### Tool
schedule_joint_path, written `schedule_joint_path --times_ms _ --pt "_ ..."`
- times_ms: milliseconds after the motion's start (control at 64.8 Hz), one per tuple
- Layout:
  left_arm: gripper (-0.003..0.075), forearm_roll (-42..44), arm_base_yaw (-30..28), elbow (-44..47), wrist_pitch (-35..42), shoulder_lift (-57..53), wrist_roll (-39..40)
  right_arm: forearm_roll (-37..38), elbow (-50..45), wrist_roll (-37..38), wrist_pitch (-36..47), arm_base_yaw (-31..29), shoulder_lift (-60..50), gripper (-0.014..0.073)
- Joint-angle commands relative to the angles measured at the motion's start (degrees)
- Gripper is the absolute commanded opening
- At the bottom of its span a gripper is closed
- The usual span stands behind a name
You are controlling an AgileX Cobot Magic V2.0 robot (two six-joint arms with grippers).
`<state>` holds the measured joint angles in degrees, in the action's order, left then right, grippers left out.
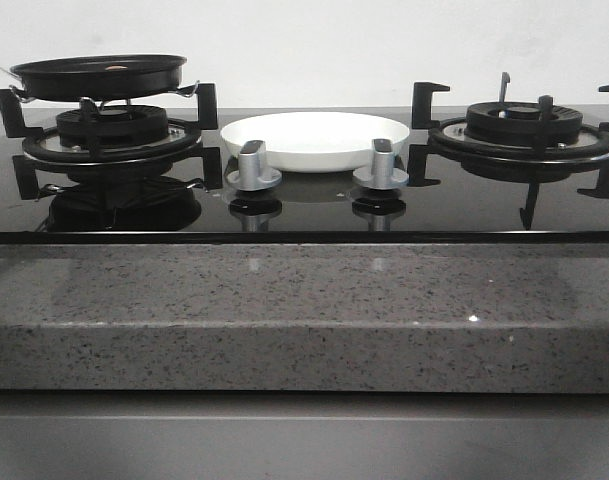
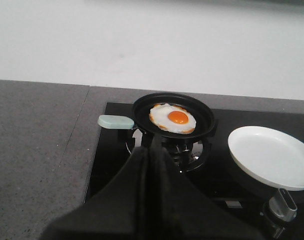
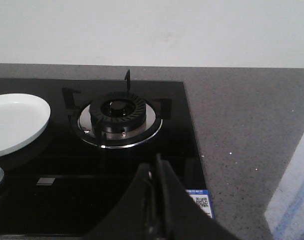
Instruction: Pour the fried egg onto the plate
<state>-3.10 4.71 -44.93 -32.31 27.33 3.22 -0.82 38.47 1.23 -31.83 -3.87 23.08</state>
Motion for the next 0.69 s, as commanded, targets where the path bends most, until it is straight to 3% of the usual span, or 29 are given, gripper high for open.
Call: schedule_joint_path --times_ms 0,432,540,633,679 --pt "-0.0019 -0.47 0.53 -1.83 4.15 2.51 0.39 0.82 1.78 -0.47 4.25 -0.33 1.35 -0.007" --pt "-0.0018 -0.47 0.53 -1.83 4.35 4.89 0.39 0.82 1.78 -0.47 4.24 -0.33 1.43 -0.005" --pt "0.0057 0.22 0.53 -1.83 5.11 4.89 0.39 0.82 1.78 -0.47 5.24 -0.33 1.43 0.013" --pt "0.0244 2.41 0.53 -1.83 5.77 4.89 0.39 1.68 1.78 -0.47 6.53 -0.33 1.53 0.0356" --pt "0.0336 3.62 0.53 -1.83 5.86 4.89 0.39 1.68 1.78 -0.47 6.95 -0.33 1.62 0.0421"
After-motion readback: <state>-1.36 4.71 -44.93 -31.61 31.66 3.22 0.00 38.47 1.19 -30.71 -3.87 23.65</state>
